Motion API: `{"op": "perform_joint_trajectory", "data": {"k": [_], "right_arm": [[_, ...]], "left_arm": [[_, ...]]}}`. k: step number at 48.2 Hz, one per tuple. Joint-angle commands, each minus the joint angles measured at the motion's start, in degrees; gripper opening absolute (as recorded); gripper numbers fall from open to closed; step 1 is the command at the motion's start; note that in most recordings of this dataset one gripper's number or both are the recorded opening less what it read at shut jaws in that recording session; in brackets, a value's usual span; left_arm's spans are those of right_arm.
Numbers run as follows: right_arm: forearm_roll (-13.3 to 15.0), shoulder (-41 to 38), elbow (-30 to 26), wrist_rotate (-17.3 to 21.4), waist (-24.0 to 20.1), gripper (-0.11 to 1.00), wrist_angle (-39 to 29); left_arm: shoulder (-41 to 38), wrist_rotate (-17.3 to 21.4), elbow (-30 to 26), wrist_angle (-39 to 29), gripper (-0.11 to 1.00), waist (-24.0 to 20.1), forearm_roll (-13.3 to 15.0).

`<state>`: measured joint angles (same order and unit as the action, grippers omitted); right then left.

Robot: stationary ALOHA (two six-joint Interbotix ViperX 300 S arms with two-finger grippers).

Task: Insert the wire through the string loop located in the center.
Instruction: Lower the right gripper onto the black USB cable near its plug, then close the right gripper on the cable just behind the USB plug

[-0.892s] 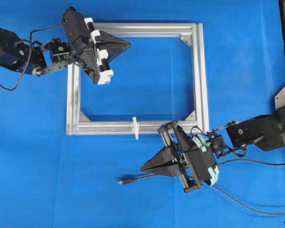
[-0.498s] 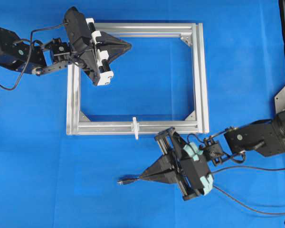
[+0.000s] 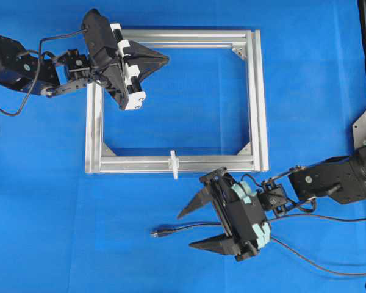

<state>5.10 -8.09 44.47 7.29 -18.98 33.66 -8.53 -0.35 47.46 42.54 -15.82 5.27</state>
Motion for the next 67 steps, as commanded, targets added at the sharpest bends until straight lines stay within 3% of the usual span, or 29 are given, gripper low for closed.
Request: {"op": "perform_joint_trajectory", "data": {"k": [1,4,9,16,30,53,58,67], "right_arm": [[-1.0,1.6,-0.9,0.0,-0.2,0.78,0.3],[-1.4,1.6,-0.9,0.0,-0.2,0.89,0.3],[-2.4,1.3,-1.0,0.0,-0.2,0.84,0.3],[-4.2,-1.3,-1.8,0.0,-0.2,0.84,0.3],[-10.2,-7.0,-2.8,0.0,-0.4,0.84,0.0],[-14.9,-12.6,-4.6,0.0,-2.1,0.82,0.0],[-14.9,-12.6,-4.4,-0.1,-2.1,0.73,-0.1],[-14.8,-12.0,-3.4,-0.4,-2.2,0.28,0.0]], "left_arm": [[1.8,0.0,-0.6,0.3,0.00,0.1,-0.2],[1.8,0.0,-0.4,0.3,0.00,0.1,-0.2],[1.8,0.0,-0.4,0.3,0.00,0.0,-0.2],[1.8,0.0,-0.4,0.3,0.00,0.0,-0.2],[1.8,0.0,-0.3,0.2,0.00,0.0,-0.3],[1.8,0.0,-0.3,0.0,0.00,0.0,-0.2],[1.8,0.0,-0.2,-0.2,0.00,0.1,-0.2],[1.8,0.0,-0.2,-0.3,0.00,0.0,-0.2]]}}
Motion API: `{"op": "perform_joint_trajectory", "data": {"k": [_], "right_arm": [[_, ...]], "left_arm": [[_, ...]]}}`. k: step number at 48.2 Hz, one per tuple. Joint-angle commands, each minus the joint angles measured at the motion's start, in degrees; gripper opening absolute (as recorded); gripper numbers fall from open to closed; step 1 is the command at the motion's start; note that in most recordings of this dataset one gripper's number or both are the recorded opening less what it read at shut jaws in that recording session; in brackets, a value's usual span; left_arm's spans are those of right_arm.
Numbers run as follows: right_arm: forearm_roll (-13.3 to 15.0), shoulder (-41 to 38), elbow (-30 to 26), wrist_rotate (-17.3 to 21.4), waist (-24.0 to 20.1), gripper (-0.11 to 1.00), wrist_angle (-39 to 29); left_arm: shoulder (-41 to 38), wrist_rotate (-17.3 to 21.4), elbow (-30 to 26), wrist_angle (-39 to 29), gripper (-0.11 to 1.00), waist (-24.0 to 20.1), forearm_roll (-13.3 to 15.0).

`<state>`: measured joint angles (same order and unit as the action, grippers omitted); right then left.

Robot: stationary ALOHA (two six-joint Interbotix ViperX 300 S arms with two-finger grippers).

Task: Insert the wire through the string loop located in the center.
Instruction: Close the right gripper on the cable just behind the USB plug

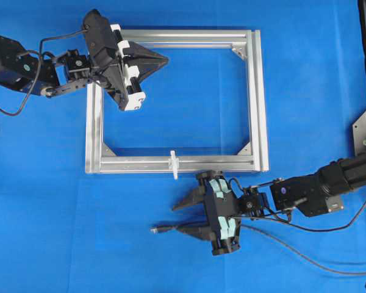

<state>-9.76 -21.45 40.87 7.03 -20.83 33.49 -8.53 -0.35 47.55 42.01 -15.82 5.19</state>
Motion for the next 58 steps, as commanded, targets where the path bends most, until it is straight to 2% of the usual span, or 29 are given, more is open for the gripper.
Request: {"op": "perform_joint_trajectory", "data": {"k": [1,13,16,44,58], "right_arm": [[0.1,1.6,0.4,-0.2,-0.4,0.24,0.3],[0.3,2.9,1.1,-0.3,-0.4,0.02,0.1],[0.4,2.9,1.1,-0.3,-0.5,0.00,0.1],[0.4,5.4,1.1,-0.5,-0.5,0.00,-0.5],[0.4,13.7,0.1,-3.3,-0.6,0.00,-8.4]], "left_arm": [[1.8,0.0,-0.4,0.3,0.00,0.0,-0.1],[1.8,0.0,-0.5,0.3,0.00,0.0,-0.1],[1.8,0.0,-0.5,0.3,0.00,0.0,-0.1],[1.8,0.0,-0.5,0.3,0.00,0.0,-0.1],[1.8,-0.1,-0.5,0.3,0.00,0.0,-0.1]]}}
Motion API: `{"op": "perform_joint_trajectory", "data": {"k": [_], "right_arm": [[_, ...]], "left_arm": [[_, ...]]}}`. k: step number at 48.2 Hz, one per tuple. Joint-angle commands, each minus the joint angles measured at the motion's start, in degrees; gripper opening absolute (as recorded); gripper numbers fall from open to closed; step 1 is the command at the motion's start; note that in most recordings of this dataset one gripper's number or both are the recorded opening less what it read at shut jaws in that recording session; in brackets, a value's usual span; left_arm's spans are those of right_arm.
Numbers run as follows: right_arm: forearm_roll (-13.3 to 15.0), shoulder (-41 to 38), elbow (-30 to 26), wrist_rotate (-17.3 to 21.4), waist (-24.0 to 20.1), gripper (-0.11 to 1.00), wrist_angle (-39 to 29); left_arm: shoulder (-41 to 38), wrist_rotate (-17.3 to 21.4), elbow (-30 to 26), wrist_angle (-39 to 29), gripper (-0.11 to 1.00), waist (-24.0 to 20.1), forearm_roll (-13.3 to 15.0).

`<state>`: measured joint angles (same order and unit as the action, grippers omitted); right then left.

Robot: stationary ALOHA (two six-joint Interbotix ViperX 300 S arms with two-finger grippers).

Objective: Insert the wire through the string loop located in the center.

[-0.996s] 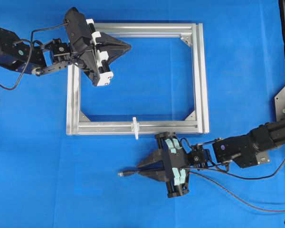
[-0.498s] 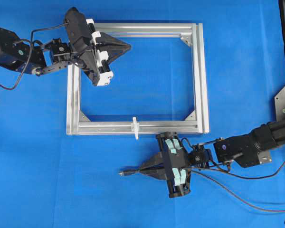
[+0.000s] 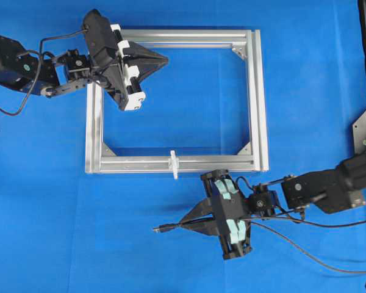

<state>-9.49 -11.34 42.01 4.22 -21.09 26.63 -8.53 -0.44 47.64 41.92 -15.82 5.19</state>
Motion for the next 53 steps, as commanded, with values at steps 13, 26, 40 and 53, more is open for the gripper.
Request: {"op": "perform_joint_trajectory", "data": {"k": [13,26,40,53], "right_arm": [[0.1,7.4,-1.8,-1.9,-0.4,0.00,-6.1],[0.1,7.9,-1.8,-2.0,-0.4,0.00,-6.7],[0.2,7.9,-1.8,-2.0,-0.4,0.00,-6.7],[0.1,8.0,-1.8,-2.0,-0.4,0.00,-6.7]], "left_arm": [[1.8,0.0,-0.4,0.4,0.00,0.0,-0.1],[1.8,0.0,-0.7,0.4,0.00,0.0,-0.1],[1.8,-0.1,-0.8,0.4,0.00,0.1,-0.1],[1.8,-0.1,-0.5,0.4,0.00,0.1,-0.1]]}}
